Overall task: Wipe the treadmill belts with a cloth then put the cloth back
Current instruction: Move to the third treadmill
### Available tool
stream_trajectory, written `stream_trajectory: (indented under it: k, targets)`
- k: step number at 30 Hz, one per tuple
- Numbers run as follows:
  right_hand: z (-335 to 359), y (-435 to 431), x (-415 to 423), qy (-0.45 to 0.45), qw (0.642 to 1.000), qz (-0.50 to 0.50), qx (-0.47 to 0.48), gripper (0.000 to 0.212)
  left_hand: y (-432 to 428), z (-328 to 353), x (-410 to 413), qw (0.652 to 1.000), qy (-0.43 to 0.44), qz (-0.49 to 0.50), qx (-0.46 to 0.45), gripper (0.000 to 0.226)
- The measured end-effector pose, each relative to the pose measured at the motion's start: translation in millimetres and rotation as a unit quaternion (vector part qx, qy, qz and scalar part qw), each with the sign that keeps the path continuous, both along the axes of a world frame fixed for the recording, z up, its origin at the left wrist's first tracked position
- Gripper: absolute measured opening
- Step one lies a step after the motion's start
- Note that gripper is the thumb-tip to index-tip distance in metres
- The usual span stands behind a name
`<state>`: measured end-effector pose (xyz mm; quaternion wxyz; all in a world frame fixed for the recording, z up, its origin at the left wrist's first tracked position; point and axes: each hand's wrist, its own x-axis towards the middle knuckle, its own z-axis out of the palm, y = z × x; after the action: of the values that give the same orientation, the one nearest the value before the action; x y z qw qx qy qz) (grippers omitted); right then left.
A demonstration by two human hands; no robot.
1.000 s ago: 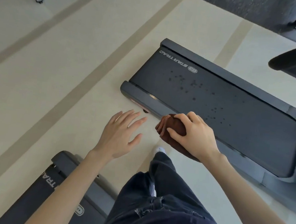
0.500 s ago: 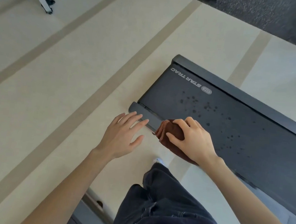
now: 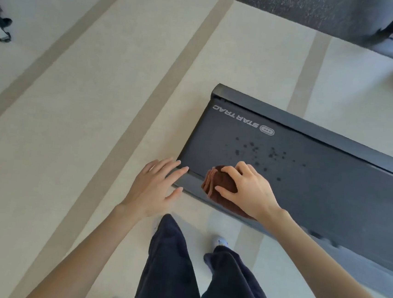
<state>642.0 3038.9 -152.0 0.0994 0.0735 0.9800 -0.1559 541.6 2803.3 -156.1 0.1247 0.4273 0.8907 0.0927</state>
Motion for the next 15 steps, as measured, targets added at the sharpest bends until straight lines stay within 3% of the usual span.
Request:
stream_trajectory:
  k: [8,15]
  targets:
    - [-66,-8,-103,-0.012,0.997,-0.074,-0.024,0.044,-22,-79,-126,0.996,-0.026,-0.083,-0.020,0.049]
    - [-224,5,-165,-0.010,0.995,-0.097,0.002,0.038,2,-236,-172,0.994,-0.040,-0.102,-0.029,0.050]
